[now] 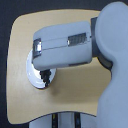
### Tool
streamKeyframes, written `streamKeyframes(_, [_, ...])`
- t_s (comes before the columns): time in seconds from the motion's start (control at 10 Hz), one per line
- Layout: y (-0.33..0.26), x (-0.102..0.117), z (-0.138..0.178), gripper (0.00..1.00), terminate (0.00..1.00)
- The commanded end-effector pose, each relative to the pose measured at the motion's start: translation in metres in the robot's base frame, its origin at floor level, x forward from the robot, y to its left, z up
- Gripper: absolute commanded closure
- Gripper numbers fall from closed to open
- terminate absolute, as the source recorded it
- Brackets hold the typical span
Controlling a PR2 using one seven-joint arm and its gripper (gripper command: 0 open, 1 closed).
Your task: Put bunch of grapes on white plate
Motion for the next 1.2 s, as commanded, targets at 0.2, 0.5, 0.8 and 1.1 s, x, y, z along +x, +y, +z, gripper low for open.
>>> streamKeyframes(0.2, [0.072,0.001,-0.052,1.0,0.0])
streamKeyframes(0.5, [0.054,0.009,-0.075,1.0,0.0])
streamKeyframes(0.8, [0.05,0.014,-0.084,1.0,0.0])
streamKeyframes(1.1, [0.039,0.014,-0.083,1.0,0.0])
